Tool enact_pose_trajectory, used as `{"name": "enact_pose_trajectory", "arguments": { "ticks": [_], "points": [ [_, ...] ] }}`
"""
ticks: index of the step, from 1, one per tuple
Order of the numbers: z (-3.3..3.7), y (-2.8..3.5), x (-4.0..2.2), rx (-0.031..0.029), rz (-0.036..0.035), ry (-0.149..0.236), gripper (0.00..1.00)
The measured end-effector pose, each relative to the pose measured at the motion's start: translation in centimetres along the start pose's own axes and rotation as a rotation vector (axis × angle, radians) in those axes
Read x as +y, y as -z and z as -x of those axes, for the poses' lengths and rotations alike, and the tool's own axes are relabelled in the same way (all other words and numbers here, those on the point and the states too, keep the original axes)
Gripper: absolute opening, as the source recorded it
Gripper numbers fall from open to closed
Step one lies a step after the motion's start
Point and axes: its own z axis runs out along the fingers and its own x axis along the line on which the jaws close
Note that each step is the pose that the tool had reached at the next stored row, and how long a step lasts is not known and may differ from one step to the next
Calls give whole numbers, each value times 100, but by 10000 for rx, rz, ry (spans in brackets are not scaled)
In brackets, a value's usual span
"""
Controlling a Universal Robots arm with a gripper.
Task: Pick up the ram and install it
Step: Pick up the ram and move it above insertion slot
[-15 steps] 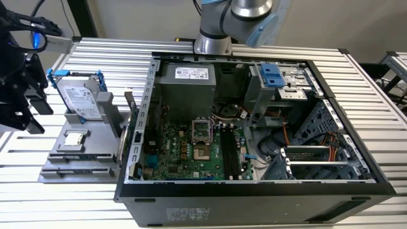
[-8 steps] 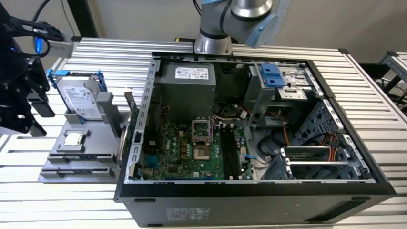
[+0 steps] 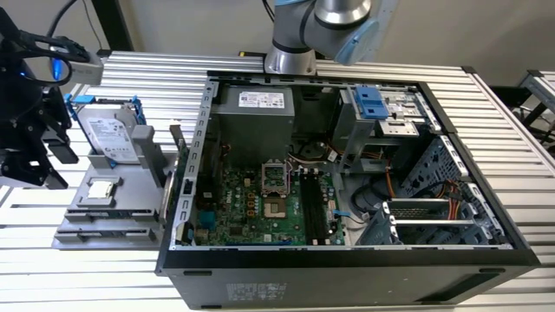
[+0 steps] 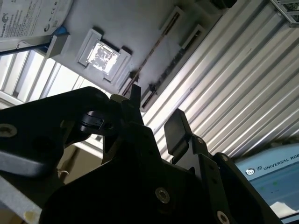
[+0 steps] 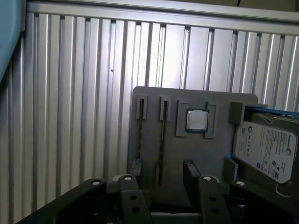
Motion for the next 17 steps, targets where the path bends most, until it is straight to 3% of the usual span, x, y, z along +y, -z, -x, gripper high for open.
{"name": "enact_pose_trajectory", "arguments": {
  "ticks": [17],
  "points": [
    [-5,-176,2,4,1,0,100]
  ]
}}
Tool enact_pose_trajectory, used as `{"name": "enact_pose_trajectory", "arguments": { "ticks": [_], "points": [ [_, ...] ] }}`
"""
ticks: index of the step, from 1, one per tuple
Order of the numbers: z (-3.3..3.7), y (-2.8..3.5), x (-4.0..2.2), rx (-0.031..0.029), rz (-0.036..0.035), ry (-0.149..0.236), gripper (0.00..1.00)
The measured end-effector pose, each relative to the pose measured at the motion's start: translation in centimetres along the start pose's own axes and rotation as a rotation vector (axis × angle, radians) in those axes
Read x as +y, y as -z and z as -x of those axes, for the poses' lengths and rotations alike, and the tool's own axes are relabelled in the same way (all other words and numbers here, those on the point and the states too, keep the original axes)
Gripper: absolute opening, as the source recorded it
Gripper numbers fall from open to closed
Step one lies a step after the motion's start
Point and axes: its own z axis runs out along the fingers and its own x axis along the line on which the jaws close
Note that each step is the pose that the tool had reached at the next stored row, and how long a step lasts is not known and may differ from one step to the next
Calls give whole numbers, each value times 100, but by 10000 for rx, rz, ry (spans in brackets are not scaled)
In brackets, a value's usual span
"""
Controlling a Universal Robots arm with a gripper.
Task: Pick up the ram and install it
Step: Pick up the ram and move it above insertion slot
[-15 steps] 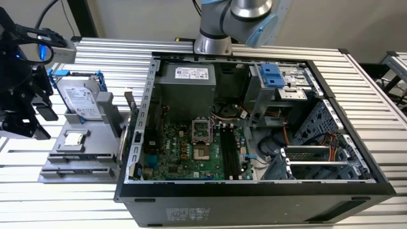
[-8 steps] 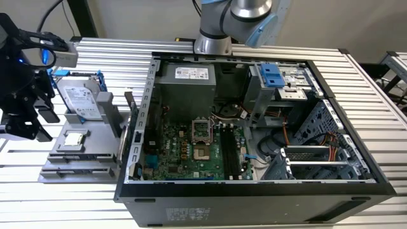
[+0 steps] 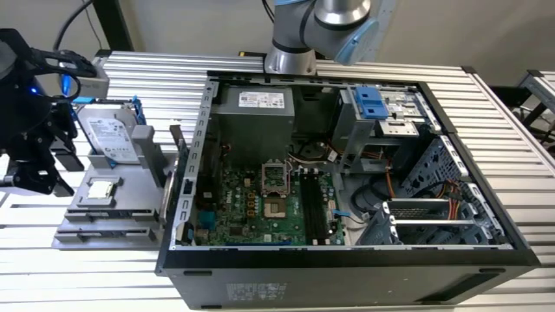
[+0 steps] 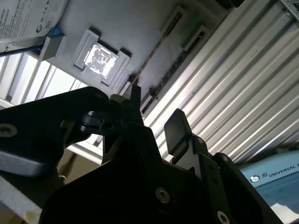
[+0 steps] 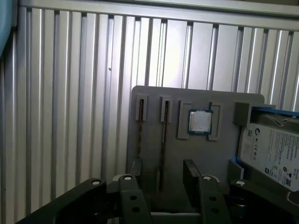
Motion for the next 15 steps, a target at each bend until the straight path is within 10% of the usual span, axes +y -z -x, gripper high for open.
{"name": "enact_pose_trajectory", "arguments": {
  "ticks": [15],
  "points": [
    [-4,-135,2,4,1,0,100]
  ]
}}
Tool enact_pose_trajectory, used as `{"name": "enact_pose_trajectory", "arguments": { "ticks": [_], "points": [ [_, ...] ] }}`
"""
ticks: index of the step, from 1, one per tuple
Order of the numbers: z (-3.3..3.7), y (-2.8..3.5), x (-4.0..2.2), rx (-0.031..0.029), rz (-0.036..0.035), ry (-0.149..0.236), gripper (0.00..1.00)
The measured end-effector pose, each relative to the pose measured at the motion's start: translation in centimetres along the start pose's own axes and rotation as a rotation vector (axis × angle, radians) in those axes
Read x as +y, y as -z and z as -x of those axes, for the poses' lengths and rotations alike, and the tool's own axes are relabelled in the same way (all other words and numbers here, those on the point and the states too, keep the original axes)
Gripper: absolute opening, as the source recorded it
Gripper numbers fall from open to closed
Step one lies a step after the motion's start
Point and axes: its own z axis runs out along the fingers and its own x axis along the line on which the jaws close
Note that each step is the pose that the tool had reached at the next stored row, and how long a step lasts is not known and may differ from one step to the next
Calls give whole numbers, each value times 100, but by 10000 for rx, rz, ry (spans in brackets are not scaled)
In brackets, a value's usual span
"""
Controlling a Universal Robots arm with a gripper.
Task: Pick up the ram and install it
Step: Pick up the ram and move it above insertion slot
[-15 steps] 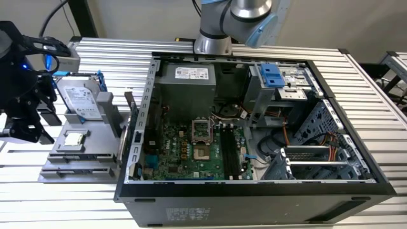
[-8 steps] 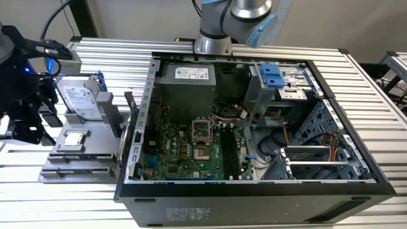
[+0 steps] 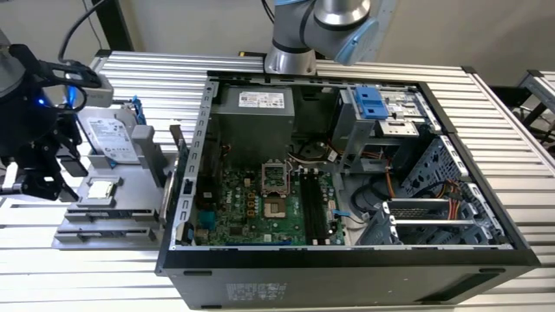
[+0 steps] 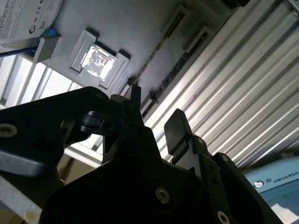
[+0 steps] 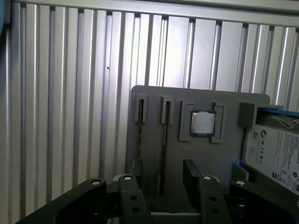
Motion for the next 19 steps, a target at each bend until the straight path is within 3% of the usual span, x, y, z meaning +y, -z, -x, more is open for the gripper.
{"name": "enact_pose_trajectory", "arguments": {
  "ticks": [12,16,18,19],
  "points": [
    [-8,-134,4,-10,-1,-8,100],
    [-25,-175,5,-61,-5,-6,100],
    [-39,-193,6,-132,-7,8,100],
    [-49,-201,6,-199,-12,16,100]
  ]
}}
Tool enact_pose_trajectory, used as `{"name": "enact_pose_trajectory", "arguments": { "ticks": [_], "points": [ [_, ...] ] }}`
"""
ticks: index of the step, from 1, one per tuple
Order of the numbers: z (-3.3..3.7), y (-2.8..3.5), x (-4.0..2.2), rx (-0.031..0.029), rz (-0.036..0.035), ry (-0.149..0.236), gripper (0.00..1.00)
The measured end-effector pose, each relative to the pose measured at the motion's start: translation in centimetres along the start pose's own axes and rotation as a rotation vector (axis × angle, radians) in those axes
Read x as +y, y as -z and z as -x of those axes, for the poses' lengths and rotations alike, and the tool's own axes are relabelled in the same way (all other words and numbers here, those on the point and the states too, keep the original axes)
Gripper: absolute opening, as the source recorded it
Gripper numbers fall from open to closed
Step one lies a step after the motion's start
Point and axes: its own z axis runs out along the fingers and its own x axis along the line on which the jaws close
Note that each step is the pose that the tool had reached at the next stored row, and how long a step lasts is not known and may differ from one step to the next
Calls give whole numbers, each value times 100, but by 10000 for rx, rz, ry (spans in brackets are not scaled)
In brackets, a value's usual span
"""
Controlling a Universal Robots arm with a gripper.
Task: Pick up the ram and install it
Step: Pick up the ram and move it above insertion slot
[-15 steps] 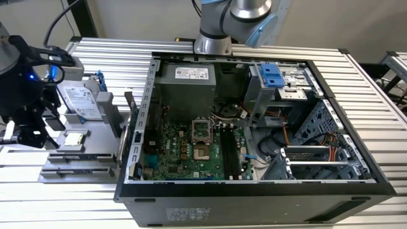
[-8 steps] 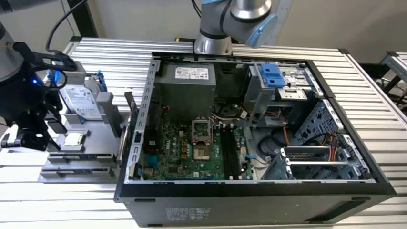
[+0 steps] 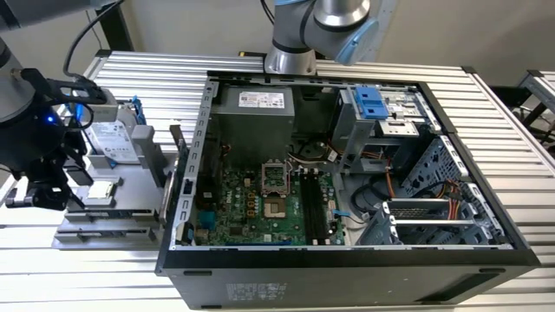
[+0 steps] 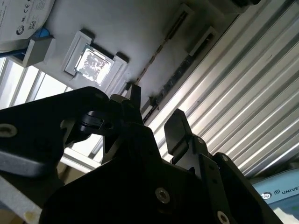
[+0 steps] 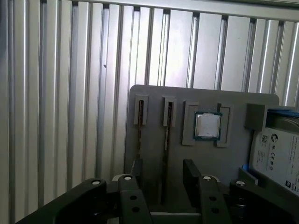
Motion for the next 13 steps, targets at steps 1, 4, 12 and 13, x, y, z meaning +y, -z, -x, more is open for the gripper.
{"name": "enact_pose_trajectory", "arguments": {
  "ticks": [1,4,12,13],
  "points": [
    [-9,-8,1,-64,-3,6,100],
    [-27,-30,2,-108,-7,19,100],
    [-52,-93,3,-90,16,207,100],
    [-56,-104,4,-91,14,206,100]
  ]
}}
